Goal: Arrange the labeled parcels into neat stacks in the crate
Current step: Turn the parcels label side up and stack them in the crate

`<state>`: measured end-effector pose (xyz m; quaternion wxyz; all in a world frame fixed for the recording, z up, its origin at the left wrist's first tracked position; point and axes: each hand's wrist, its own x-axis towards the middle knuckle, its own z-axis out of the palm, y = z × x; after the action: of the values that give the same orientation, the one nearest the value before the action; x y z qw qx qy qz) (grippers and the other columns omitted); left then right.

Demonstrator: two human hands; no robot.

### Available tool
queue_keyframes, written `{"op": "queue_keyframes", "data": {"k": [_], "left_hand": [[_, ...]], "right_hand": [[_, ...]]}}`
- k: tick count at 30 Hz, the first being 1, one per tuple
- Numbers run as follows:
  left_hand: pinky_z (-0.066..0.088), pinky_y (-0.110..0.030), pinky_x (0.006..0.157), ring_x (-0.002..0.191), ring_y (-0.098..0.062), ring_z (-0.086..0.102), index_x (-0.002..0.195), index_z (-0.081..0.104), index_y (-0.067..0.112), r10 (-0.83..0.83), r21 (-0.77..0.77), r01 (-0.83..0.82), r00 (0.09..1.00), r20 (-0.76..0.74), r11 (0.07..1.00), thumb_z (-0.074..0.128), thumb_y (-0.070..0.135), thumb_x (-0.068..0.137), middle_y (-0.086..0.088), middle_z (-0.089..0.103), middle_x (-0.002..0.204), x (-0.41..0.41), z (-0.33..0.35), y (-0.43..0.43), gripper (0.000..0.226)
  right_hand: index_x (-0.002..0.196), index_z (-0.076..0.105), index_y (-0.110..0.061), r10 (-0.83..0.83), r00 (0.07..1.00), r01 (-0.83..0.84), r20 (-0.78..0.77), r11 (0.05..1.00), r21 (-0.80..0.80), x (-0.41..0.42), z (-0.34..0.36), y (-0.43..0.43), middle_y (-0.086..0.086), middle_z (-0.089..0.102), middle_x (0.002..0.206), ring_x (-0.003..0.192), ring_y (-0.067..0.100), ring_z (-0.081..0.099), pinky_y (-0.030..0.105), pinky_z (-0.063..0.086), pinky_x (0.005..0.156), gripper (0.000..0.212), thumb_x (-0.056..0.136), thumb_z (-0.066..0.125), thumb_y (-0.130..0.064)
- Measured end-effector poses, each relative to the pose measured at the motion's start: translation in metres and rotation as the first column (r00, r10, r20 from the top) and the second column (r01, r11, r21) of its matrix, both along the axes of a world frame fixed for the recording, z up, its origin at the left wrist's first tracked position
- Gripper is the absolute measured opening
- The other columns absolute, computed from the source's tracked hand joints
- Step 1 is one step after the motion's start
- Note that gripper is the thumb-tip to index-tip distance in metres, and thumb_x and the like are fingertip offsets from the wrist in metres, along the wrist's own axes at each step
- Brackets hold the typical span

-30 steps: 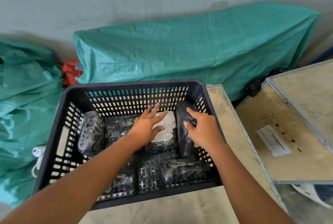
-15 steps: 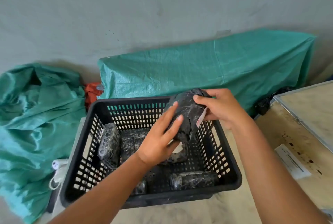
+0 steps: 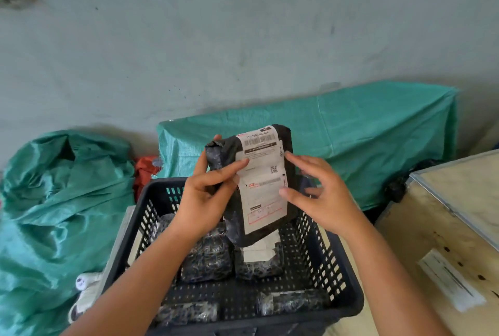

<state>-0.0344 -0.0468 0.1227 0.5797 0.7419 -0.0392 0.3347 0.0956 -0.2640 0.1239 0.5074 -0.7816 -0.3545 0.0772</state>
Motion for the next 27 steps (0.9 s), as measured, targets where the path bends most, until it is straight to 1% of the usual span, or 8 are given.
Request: {"op": "queue_keyframes", "data": {"k": [2,4,8,11,15,19,23,27], "left_hand": [[0.051,-0.041,0.105,0.137,-0.017,0.052,0.12,0.074,0.038,-0.041,-0.149,0.032,0.998,-0.056,0.988,0.067,0.006,0.093,-0.004,0.056,0.145,0.003,0.001,0.006,0.043],[0.053,-0.039,0.102,0.132,-0.018,0.058,0.124,0.072,0.039,-0.09,-0.299,0.054,0.99,-0.11,0.953,0.069,0.012,0.09,0.001,0.064,0.14,0.009,-0.004,0.011,0.044],[0.057,-0.033,0.094,0.127,-0.02,0.063,0.135,0.064,0.037,-0.203,-0.459,0.108,0.965,-0.164,0.882,0.081,0.02,0.083,0.001,0.068,0.135,0.022,-0.025,0.016,0.057],[0.057,-0.04,0.097,0.133,-0.02,0.057,0.145,0.051,0.043,-0.238,-0.381,0.117,0.928,-0.288,0.917,0.09,0.028,0.074,0.006,0.063,0.141,0.033,-0.05,0.017,0.083],[0.03,-0.058,0.118,0.156,-0.027,0.011,0.149,0.03,0.06,-0.116,-0.073,0.09,0.756,-0.644,0.993,0.091,0.054,0.061,0.004,0.027,0.166,0.047,-0.098,0.018,0.108],[0.036,-0.054,0.116,0.155,-0.033,0.016,0.15,0.013,0.065,-0.14,-0.057,0.166,0.548,-0.825,0.985,0.092,0.061,0.052,-0.006,0.006,0.169,0.055,-0.153,0.012,0.125],[0.031,-0.057,0.118,0.155,-0.038,0.004,0.156,0.007,0.054,-0.132,-0.052,0.177,0.476,-0.87,0.983,0.088,0.052,0.067,-0.009,0.003,0.17,0.068,-0.189,0.015,0.121],[0.028,-0.055,0.12,0.155,-0.039,-0.004,0.157,0.004,0.053,-0.047,0.022,0.147,0.45,-0.892,0.989,0.077,0.032,0.087,-0.012,-0.021,0.167,0.081,-0.209,0.025,0.103]], "right_hand": [[0.138,0.046,-0.066,0.066,0.996,-0.067,-0.054,0.997,-0.022,-0.002,-0.008,-0.001,-0.014,0.031,0.161,0.147,0.008,0.033,0.04,0.046,0.109,0.076,0.069,0.077,-0.066],[0.142,0.047,-0.06,0.144,0.98,-0.14,-0.137,0.989,0.036,-0.001,-0.016,-0.002,-0.015,0.04,0.159,0.146,0.007,0.037,0.042,0.041,0.115,0.078,0.073,0.083,-0.055],[0.145,0.042,-0.061,0.134,0.978,-0.142,-0.162,0.989,-0.04,-0.001,-0.036,0.003,-0.027,0.05,0.144,0.136,-0.007,0.043,0.028,0.037,0.114,0.089,0.07,0.089,-0.05],[0.147,0.033,-0.063,0.109,0.967,-0.138,-0.232,0.984,-0.115,0.0,-0.056,0.008,-0.028,0.044,0.147,0.137,-0.012,0.037,0.019,0.034,0.112,0.103,0.061,0.089,-0.06],[0.154,0.038,-0.047,0.026,0.922,-0.104,-0.385,0.978,-0.183,0.009,-0.092,0.014,-0.02,0.043,0.156,0.144,0.001,0.036,0.031,0.035,0.116,0.115,0.054,0.094,-0.056],[0.157,0.036,-0.035,-0.044,0.872,-0.126,-0.487,0.942,-0.311,0.019,-0.135,0.022,-0.01,0.04,0.159,0.143,0.009,0.037,0.024,0.035,0.106,0.114,0.062,0.098,-0.031],[0.16,0.03,-0.031,-0.067,0.85,-0.18,-0.523,0.895,-0.408,0.036,-0.167,0.035,-0.002,0.034,0.162,0.142,0.016,0.038,0.023,0.038,0.103,0.109,0.072,0.093,-0.022],[0.161,0.026,-0.028,-0.09,0.866,-0.195,-0.491,0.845,-0.498,0.054,-0.189,0.055,0.0,0.035,0.163,0.118,0.011,0.048,0.017,0.045,0.085,0.09,0.089,0.076,-0.005]]}}
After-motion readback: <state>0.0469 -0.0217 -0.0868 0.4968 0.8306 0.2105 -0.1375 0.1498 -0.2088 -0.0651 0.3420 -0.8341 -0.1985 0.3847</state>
